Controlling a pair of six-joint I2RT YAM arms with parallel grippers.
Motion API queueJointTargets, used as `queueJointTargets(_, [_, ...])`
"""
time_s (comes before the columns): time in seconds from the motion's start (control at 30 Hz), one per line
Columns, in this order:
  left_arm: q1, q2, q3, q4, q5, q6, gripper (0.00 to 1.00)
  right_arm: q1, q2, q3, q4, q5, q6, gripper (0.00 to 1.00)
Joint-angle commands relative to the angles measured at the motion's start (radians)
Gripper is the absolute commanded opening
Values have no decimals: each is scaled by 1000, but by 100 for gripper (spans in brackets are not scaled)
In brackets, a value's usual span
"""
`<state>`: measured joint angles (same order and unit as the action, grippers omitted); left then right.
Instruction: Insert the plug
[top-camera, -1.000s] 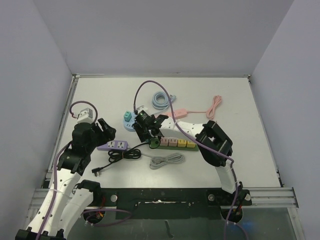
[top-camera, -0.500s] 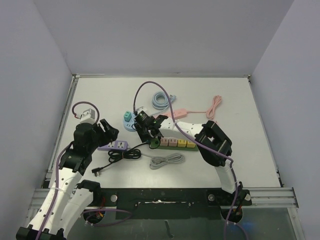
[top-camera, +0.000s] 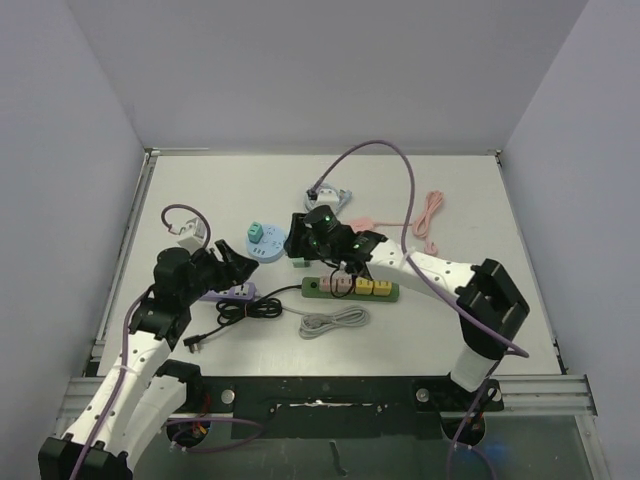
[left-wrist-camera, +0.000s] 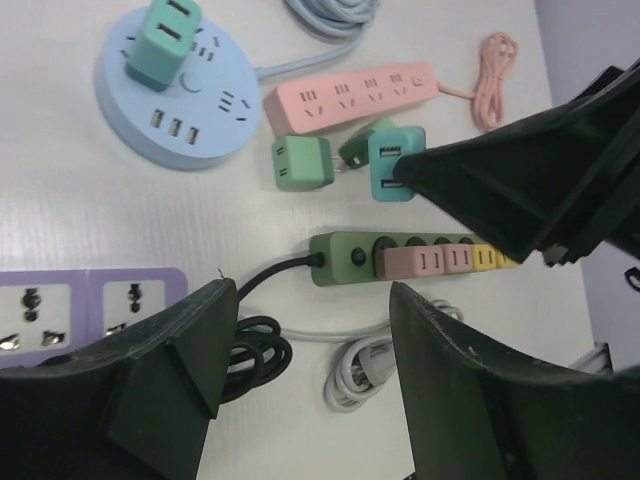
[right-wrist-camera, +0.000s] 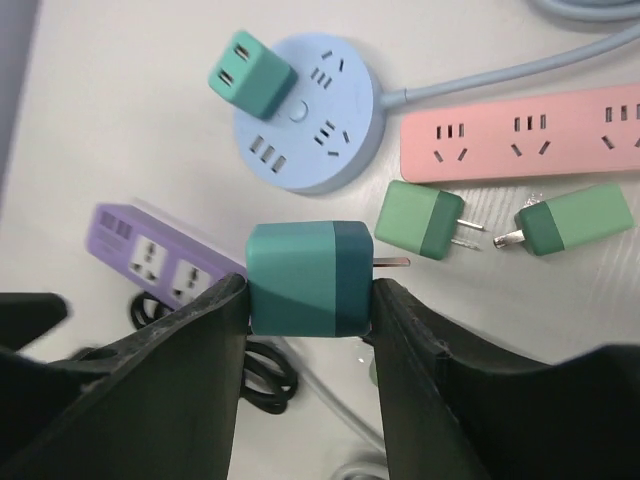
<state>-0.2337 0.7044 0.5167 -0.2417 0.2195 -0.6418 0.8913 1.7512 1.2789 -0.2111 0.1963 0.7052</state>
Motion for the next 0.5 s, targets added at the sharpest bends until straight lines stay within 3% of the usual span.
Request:
queueJointTargets(0.0, [2,41,-33,284,219,-41,60,-28,-124,-80,159,-21,252,43])
queueJointTargets(0.2, [-49,140,-56,484,255,-91,60,-29,-180,-168,262,-78,444,44])
queueJointTargets(0.47, [-228,202,-82,603,-4,-47,60,-34,-214,-242,356,-141,588,44])
